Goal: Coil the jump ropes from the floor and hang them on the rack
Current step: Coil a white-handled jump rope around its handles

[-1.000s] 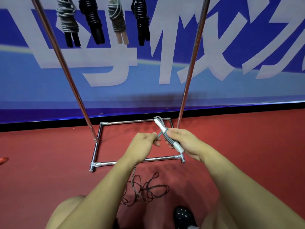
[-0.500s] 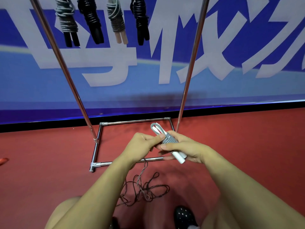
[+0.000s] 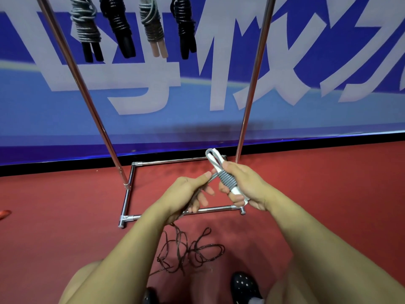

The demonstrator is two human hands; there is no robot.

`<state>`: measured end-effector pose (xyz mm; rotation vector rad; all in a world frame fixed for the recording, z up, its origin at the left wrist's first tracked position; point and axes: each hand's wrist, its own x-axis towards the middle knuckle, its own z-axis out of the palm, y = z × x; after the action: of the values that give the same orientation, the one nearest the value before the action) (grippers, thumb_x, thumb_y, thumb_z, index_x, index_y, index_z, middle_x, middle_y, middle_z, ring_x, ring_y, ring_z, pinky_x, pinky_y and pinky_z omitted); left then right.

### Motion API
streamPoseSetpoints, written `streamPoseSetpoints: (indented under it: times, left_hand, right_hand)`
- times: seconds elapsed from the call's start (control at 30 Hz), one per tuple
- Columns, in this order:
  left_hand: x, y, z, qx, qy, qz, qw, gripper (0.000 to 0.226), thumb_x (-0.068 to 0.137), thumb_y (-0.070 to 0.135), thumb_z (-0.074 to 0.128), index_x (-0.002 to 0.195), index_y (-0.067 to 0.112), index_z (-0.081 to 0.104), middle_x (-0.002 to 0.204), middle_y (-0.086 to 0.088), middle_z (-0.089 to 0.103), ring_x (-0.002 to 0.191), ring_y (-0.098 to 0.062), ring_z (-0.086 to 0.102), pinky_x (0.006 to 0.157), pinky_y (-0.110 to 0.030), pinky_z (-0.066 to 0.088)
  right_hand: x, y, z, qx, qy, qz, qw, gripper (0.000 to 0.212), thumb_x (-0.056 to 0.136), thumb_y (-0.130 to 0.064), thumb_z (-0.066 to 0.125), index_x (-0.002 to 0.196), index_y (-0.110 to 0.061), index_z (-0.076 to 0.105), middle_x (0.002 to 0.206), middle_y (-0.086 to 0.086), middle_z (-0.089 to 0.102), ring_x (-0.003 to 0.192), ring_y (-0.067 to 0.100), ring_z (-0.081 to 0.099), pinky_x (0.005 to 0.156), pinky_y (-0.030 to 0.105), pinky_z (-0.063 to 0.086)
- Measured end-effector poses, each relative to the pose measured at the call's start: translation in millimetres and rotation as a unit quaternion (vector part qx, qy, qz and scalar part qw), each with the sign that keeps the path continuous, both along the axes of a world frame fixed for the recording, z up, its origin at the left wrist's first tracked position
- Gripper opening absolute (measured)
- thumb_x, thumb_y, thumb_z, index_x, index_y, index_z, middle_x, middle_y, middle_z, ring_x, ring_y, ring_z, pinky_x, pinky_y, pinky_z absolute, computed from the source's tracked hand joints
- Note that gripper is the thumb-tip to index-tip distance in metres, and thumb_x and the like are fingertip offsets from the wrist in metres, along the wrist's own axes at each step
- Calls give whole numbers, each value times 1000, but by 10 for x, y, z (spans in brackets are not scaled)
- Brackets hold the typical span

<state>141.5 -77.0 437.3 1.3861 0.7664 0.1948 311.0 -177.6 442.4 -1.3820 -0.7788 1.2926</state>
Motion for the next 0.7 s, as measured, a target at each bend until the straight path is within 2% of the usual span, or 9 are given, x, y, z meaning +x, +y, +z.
streamPoseSetpoints:
  times: [0.07,0.13,0.23,0.33,0.4,0.47,0.53,0.6,0.7]
  left_hand:
    - [-10,15,-20,-4,-3,-2,1000,48,102,43,55,81,3,72,52,-9,53,39,-18,43,44,-25,35]
    - [-16,40,-43,10,-14,7,1000,42,104,33,54,83,3,74,54,-6,51,42,-16,40,46,-25,33]
    - [-9,57,-64,47,-12,24,999,32,104,24,54,95,5,77,63,-4,58,46,-11,30,44,-19,26]
    - [18,44,-70,75,-10,57,995,25,103,15,54,100,6,77,68,-3,65,46,-7,32,45,-15,28]
    - [36,24,-78,121,6,67,990,26,103,18,55,96,9,78,65,2,65,47,-3,40,54,-19,34]
    - [45,-1,-68,164,20,73,984,31,103,29,58,89,12,79,58,5,56,49,-4,40,60,-23,34]
    - [58,-24,-42,185,23,86,979,35,101,37,60,85,12,78,51,12,47,46,-1,40,58,-19,34]
    - [74,-36,-24,198,23,91,976,35,102,35,59,87,8,77,42,18,47,43,4,45,59,-20,33]
    - [83,-44,-41,208,10,82,975,35,102,36,58,85,12,77,45,12,39,42,-5,34,54,-23,29]
  right_hand:
    - [46,-1,-2,5,-7,-34,999,37,108,-43,42,116,-12,61,67,10,51,39,12,28,43,19,25]
    - [92,-21,-30,4,-14,-47,999,40,106,-46,46,118,-12,62,69,11,52,41,14,30,46,22,25]
    - [149,-46,-83,-7,-3,-39,999,46,102,-52,52,119,-11,65,73,13,56,46,17,37,50,27,28]
    - [199,-31,-123,-21,37,-36,998,49,101,-56,49,115,-13,69,77,12,60,49,19,42,49,26,33]
    - [216,-16,-142,-31,55,-38,997,50,102,-56,46,112,-14,69,79,12,62,50,19,44,50,27,36]
    - [216,2,-157,-39,39,-37,998,50,101,-55,48,108,-10,68,83,12,65,51,18,46,55,31,36]
    - [205,19,-171,-40,16,-37,998,52,100,-54,52,105,-5,67,87,13,68,55,18,49,59,34,36]
    - [188,39,-177,-38,4,-45,998,50,101,-51,52,103,-4,68,86,11,69,57,18,50,59,34,38]
    - [164,68,-172,-30,4,-61,998,43,103,-46,52,104,-7,69,84,9,69,59,16,52,58,31,40]
